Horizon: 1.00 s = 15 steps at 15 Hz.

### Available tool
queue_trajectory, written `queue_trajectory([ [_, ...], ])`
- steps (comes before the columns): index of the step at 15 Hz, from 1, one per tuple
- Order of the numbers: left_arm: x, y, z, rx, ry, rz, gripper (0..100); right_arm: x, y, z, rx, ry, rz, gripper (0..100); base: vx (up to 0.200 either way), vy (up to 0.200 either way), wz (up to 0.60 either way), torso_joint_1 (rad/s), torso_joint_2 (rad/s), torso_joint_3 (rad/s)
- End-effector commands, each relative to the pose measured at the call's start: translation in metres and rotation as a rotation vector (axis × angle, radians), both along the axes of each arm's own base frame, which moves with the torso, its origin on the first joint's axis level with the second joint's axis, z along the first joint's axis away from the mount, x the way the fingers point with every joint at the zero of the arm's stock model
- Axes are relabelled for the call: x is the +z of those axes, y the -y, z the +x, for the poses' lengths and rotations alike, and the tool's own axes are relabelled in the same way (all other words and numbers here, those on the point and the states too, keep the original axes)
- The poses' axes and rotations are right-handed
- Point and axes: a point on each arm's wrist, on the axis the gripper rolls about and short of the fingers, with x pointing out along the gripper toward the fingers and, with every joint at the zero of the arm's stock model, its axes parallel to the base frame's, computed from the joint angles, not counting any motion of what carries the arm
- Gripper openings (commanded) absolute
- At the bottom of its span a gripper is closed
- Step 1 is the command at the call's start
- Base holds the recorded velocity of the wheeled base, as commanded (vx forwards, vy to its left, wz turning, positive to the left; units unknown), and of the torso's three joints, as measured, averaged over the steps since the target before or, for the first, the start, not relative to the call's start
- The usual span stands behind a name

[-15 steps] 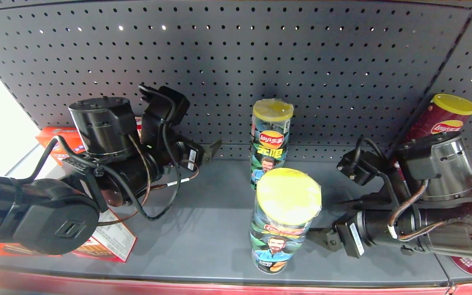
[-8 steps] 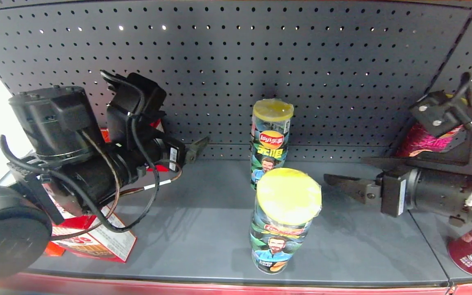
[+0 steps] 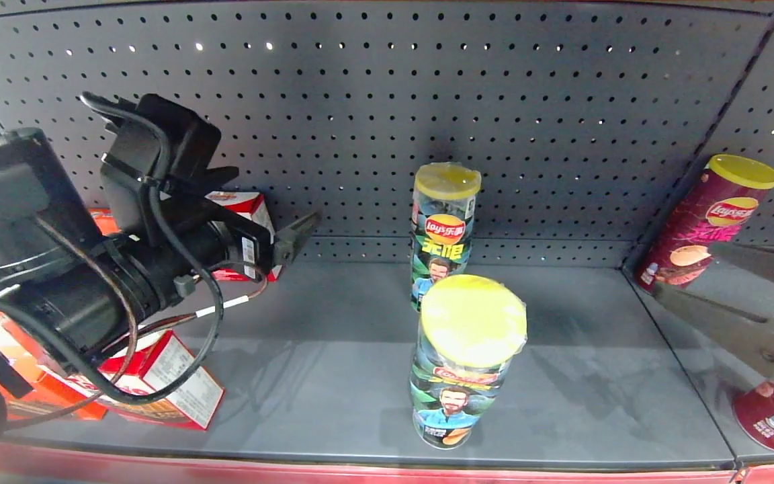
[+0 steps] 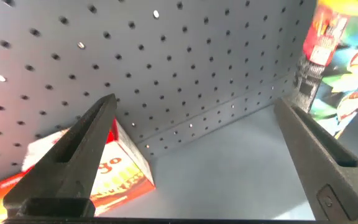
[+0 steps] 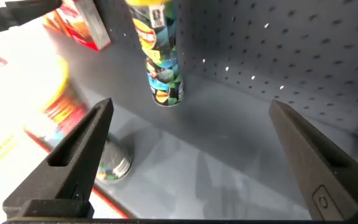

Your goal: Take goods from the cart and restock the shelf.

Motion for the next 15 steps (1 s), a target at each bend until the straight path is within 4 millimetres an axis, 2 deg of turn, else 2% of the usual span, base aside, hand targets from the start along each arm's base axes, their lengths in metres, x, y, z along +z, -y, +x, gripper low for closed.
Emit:
queue_trajectory([
  [1, 0.011, -0.005, -0.011, -0.004, 0.041, -0.014, 100, 0.001, 0.033, -0.043, 0.007, 0.120, 0.078, 100, 0.000, 0.000, 0.00, 0.000, 0.00, 0.000],
  [3, 0.018, -0.010, -0.022, -0.003, 0.072, -0.004, 100, -0.004, 0.048, -0.064, 0.019, 0.161, 0.108, 100, 0.000, 0.000, 0.00, 0.000, 0.00, 0.000],
  [4, 0.020, -0.013, -0.030, -0.004, 0.083, -0.007, 100, -0.004, 0.048, -0.064, 0.019, 0.161, 0.108, 100, 0.000, 0.000, 0.00, 0.000, 0.00, 0.000],
  [5, 0.022, -0.017, -0.037, -0.004, 0.097, -0.014, 100, -0.015, 0.065, -0.085, 0.017, 0.188, 0.131, 100, 0.000, 0.000, 0.00, 0.000, 0.00, 0.000],
  [8, 0.026, -0.031, -0.065, -0.003, 0.138, -0.035, 100, -0.028, 0.081, -0.107, 0.043, 0.201, 0.137, 100, 0.000, 0.000, 0.00, 0.000, 0.00, 0.000],
  [9, 0.026, -0.036, -0.076, -0.013, 0.151, -0.041, 100, -0.037, 0.089, -0.118, 0.061, 0.224, 0.152, 100, 0.000, 0.000, 0.00, 0.000, 0.00, 0.000],
  [14, 0.024, -0.064, -0.127, -0.002, 0.187, -0.058, 100, -0.083, 0.110, -0.146, 0.083, 0.173, 0.111, 100, 0.000, 0.000, 0.00, 0.000, 0.00, 0.000],
  [15, 0.025, -0.074, -0.149, -0.008, 0.192, -0.063, 100, -0.101, 0.114, -0.152, 0.101, 0.157, 0.097, 100, 0.000, 0.000, 0.00, 0.000, 0.00, 0.000],
])
